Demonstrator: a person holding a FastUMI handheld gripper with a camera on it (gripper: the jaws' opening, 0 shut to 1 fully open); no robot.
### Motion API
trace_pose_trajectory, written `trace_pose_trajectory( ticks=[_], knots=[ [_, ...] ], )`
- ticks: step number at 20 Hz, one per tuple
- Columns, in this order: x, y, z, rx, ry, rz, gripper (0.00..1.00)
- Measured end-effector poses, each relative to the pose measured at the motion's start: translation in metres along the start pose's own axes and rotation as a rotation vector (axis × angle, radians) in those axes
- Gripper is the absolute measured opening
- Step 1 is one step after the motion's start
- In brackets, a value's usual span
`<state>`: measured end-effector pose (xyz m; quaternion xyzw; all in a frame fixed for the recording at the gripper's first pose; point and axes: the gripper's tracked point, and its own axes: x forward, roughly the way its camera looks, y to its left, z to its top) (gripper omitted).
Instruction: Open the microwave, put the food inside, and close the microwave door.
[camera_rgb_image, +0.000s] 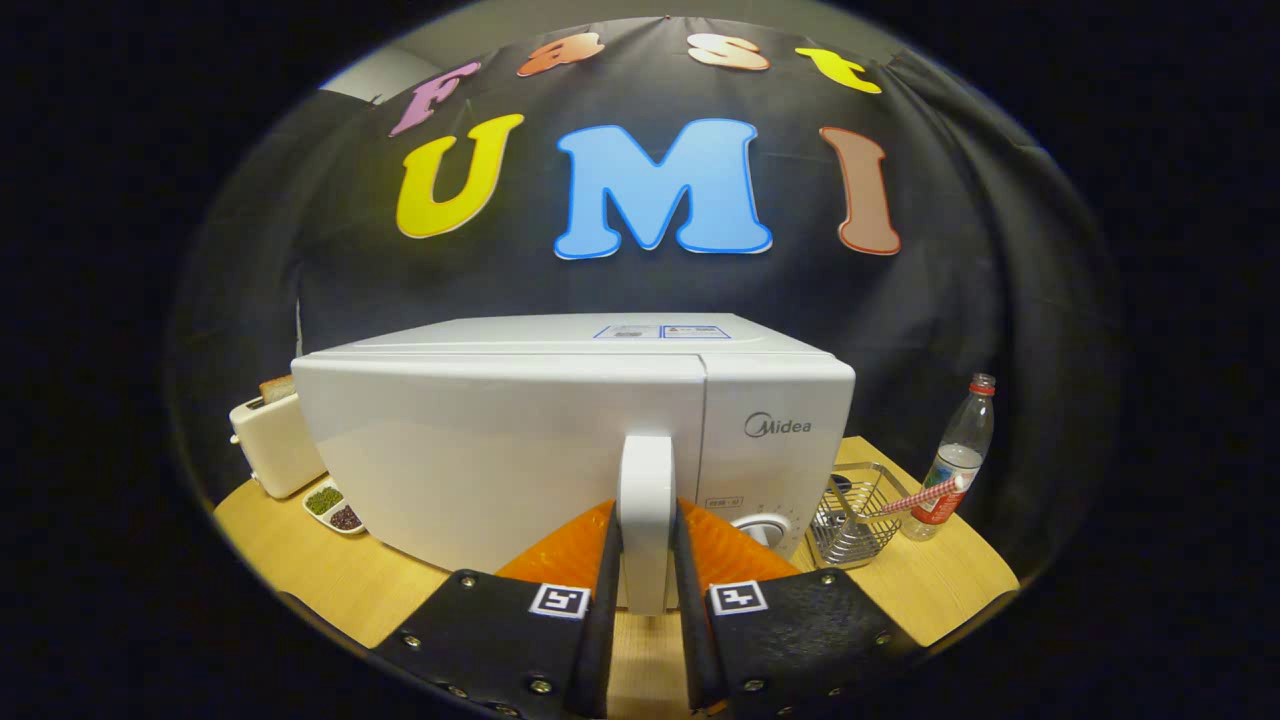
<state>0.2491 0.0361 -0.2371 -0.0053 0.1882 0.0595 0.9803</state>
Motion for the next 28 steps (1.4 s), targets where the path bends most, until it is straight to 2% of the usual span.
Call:
trace_pose_trajectory(
  ticks=[2,4,5,6,8,9,13,17,18,22,28],
  knots=[
    [0.004,0.002,-0.002,0.018,0.007,0.007,0.3],
    [0.004,0.003,-0.003,-0.002,0.021,0.023,0.21],
    [0.004,0.002,-0.003,-0.003,0.018,0.025,0.21],
    [0.004,0.004,-0.003,-0.007,0.027,0.036,0.13],
    [-0.001,0.003,-0.001,-0.002,0.035,0.053,0.12],
    [-0.005,0.006,-0.006,-0.018,0.045,0.052,0.06],
    [-0.045,0.017,-0.016,-0.097,-0.003,0.049,0.06],
    [-0.071,0.03,-0.024,-0.037,0.042,0.071,0.07],
    [-0.077,0.035,-0.025,-0.029,0.054,0.079,0.13],
    [-0.107,0.054,-0.032,-0.028,0.078,0.111,0.21],
    [-0.142,0.08,-0.042,-0.044,0.1,0.108,0.23]
  ],
)
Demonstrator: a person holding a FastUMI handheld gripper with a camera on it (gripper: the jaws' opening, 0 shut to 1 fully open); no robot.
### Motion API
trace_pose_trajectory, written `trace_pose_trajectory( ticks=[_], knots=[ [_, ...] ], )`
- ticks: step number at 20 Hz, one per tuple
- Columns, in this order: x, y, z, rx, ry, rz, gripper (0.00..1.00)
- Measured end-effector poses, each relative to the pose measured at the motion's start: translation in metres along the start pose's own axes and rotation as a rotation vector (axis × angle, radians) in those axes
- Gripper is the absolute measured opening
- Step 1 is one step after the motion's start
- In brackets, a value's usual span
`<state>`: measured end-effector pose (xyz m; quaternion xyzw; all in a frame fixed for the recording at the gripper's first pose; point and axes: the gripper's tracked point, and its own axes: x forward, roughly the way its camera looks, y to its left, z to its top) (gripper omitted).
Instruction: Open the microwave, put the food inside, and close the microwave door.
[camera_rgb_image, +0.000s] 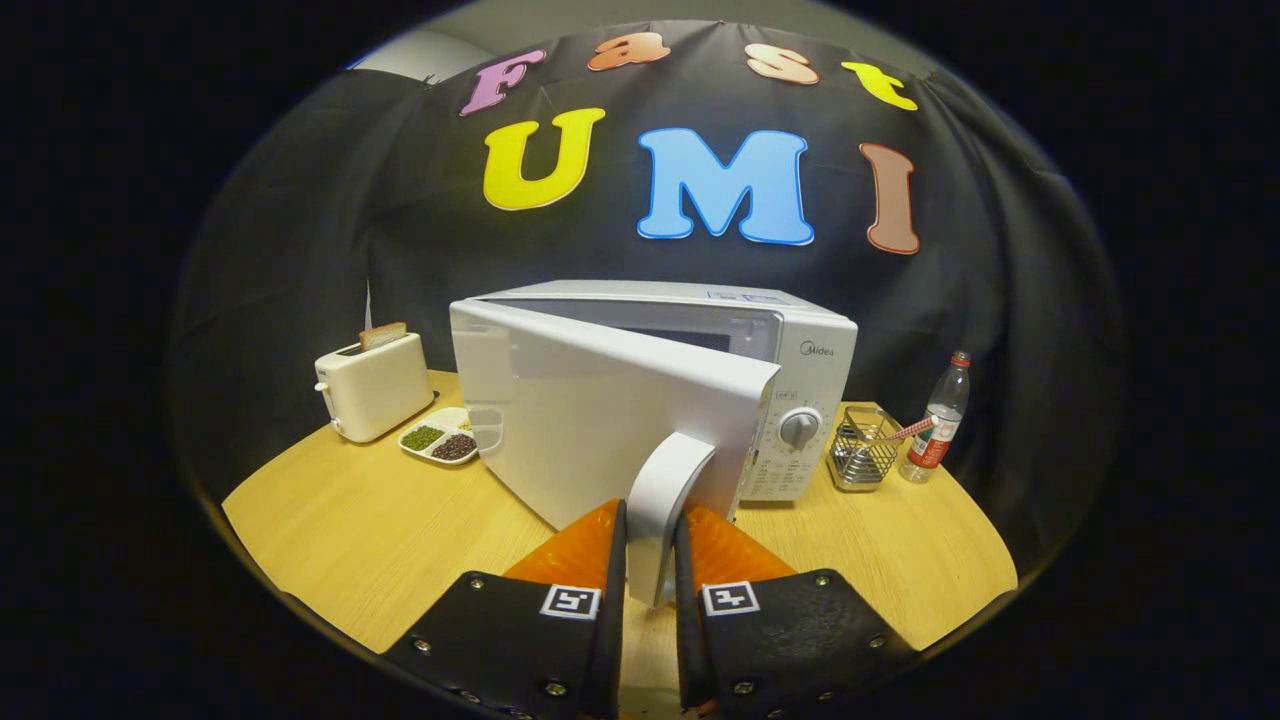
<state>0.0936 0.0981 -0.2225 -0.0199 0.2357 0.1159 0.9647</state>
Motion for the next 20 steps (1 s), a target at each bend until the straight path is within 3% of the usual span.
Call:
trace_pose_trajectory(
  ticks=[14,20],
  knots=[
    [-0.054,0.095,-0.014,0.078,0.036,0.065,0.3],
    [-0.07,0.144,-0.019,0.046,0.038,0.109,0.3]
  ],
)
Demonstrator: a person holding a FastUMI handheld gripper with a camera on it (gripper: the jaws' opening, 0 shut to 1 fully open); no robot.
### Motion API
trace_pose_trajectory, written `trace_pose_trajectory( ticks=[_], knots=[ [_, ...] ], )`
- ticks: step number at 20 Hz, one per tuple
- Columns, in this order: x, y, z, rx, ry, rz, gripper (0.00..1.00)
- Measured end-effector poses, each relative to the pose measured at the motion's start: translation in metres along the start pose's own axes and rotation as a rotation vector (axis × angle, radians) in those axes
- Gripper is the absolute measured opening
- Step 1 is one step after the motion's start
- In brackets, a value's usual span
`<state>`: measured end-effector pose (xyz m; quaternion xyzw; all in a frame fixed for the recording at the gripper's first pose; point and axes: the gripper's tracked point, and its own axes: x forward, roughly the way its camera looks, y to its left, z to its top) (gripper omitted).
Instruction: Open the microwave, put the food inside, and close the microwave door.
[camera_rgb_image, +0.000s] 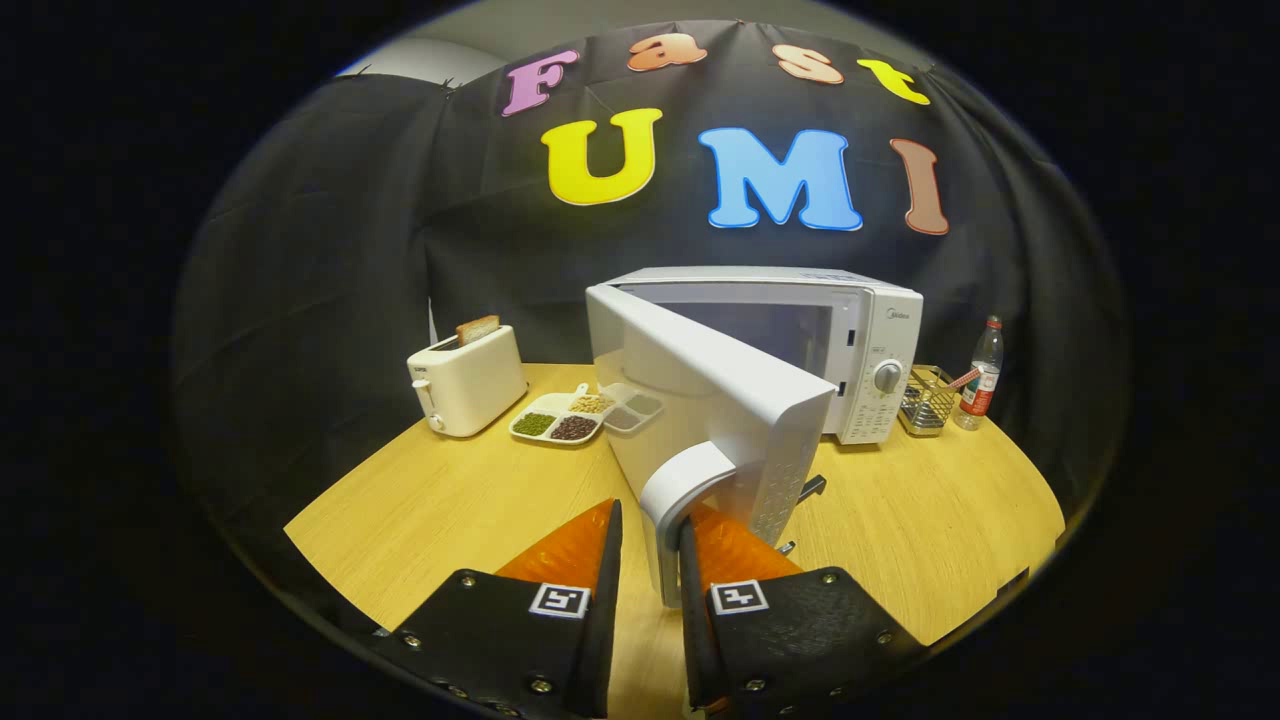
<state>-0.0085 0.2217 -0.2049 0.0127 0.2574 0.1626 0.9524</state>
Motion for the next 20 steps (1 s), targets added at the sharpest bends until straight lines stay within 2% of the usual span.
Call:
trace_pose_trajectory(
  ticks=[9,13,17,20],
  knots=[
    [-0.008,0.048,-0.007,-0.037,0.017,0.002,0.3],
    [-0.015,0.069,-0.009,-0.066,0.02,0.046,0.3],
    [-0.023,0.085,-0.013,-0.068,0.061,0.126,0.3],
    [-0.047,0.118,-0.011,-0.058,0.06,0.286,0.35]
  ],
)
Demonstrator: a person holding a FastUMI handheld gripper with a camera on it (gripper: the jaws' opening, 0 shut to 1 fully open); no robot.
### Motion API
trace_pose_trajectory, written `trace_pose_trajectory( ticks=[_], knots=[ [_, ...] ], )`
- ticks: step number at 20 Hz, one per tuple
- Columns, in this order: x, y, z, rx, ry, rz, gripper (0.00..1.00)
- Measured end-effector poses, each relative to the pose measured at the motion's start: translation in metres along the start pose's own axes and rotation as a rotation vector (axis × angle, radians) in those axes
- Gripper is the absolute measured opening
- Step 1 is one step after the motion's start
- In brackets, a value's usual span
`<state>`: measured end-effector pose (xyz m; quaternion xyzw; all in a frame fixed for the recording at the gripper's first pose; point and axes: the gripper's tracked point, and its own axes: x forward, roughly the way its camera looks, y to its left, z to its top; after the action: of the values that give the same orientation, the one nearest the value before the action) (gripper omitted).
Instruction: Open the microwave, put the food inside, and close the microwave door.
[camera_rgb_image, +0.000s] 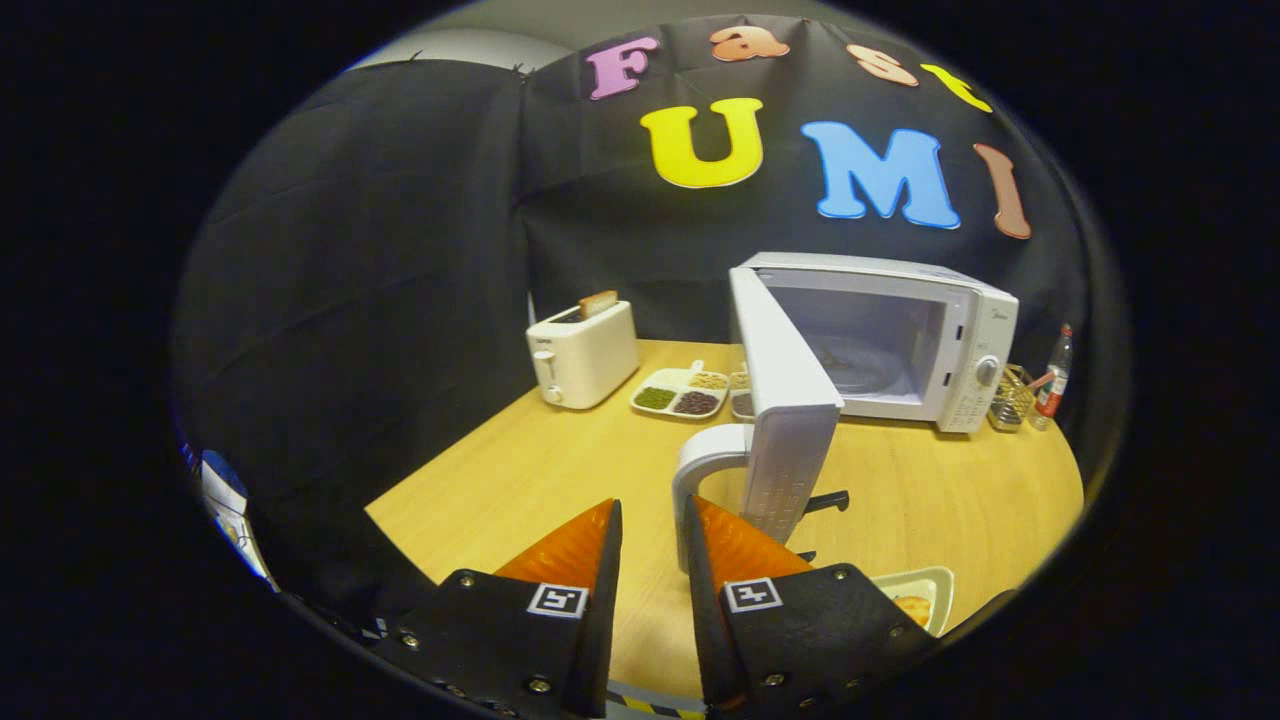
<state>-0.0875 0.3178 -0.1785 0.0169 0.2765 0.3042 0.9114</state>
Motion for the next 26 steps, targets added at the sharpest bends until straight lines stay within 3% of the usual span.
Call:
trace_pose_trajectory(
  ticks=[4,6,7,10,11,15,20,26],
  knots=[
    [-0.037,0.02,0.025,0.004,-0.077,0.121,0.35],
    [-0.057,0.017,0.037,-0.004,-0.12,0.129,0.48],
    [-0.068,0.012,0.047,-0.014,-0.15,0.125,0.48],
    [-0.089,-0.017,0.066,-0.054,-0.229,0.067,0.94],
    [-0.093,-0.031,0.07,-0.068,-0.238,0.038,0.97],
    [-0.101,-0.09,0.068,-0.047,-0.249,-0.087,0.98],
    [-0.098,-0.147,0.028,0.024,-0.145,-0.201,0.98],
    [-0.083,-0.187,-0.033,0.071,0.025,-0.263,0.98]
  ],
)
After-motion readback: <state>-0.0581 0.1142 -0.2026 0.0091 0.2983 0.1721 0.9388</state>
